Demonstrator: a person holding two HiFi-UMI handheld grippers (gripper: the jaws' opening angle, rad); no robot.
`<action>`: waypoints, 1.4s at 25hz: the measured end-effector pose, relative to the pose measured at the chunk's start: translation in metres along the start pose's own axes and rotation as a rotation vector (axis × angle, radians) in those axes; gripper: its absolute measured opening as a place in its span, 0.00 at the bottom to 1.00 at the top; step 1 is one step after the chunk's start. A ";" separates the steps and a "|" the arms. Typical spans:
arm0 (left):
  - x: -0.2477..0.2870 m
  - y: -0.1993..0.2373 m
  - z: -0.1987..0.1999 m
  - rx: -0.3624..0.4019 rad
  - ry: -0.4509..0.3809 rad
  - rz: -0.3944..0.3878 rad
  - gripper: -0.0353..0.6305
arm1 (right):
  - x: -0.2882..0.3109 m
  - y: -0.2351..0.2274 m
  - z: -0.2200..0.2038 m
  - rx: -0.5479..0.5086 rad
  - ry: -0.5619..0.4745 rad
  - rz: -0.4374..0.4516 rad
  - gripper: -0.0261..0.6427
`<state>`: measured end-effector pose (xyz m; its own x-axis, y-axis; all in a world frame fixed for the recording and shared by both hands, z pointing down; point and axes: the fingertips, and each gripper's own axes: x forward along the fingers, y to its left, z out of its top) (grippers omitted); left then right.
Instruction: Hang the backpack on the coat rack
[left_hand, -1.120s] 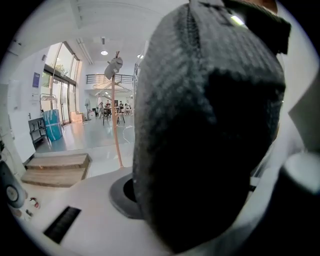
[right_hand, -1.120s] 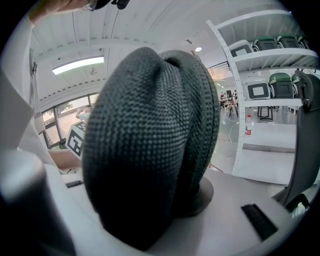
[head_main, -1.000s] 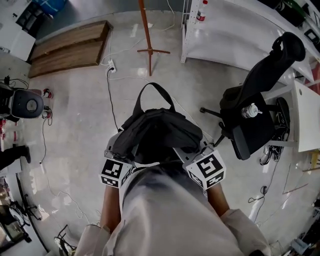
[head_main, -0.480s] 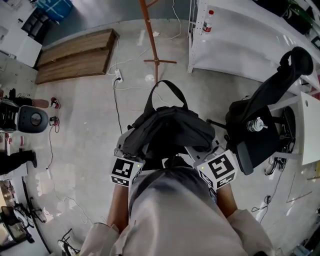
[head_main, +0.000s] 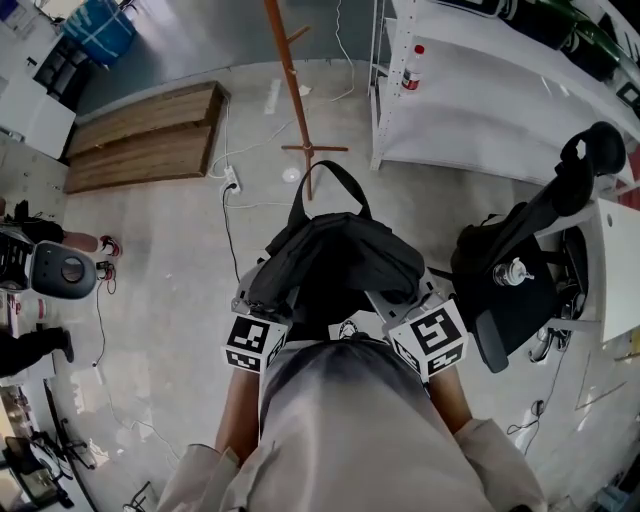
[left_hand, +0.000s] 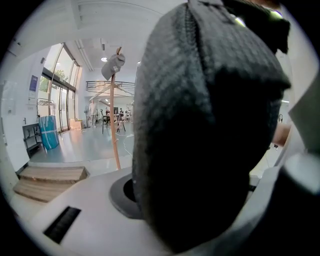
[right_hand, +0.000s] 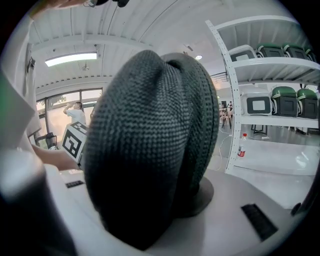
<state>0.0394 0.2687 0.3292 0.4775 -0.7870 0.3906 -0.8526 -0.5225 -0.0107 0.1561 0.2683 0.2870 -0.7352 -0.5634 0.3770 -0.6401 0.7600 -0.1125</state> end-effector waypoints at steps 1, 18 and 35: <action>0.005 0.008 0.003 -0.001 0.000 -0.007 0.25 | 0.007 -0.004 0.004 0.001 0.003 -0.005 0.25; 0.079 0.177 0.012 -0.075 0.045 -0.113 0.25 | 0.175 -0.044 0.067 0.050 0.118 -0.060 0.25; 0.145 0.284 0.019 -0.055 0.072 -0.208 0.25 | 0.284 -0.083 0.095 0.126 0.150 -0.136 0.25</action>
<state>-0.1299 -0.0001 0.3658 0.6294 -0.6379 0.4438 -0.7488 -0.6506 0.1266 -0.0204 0.0146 0.3162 -0.6045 -0.5964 0.5281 -0.7610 0.6283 -0.1616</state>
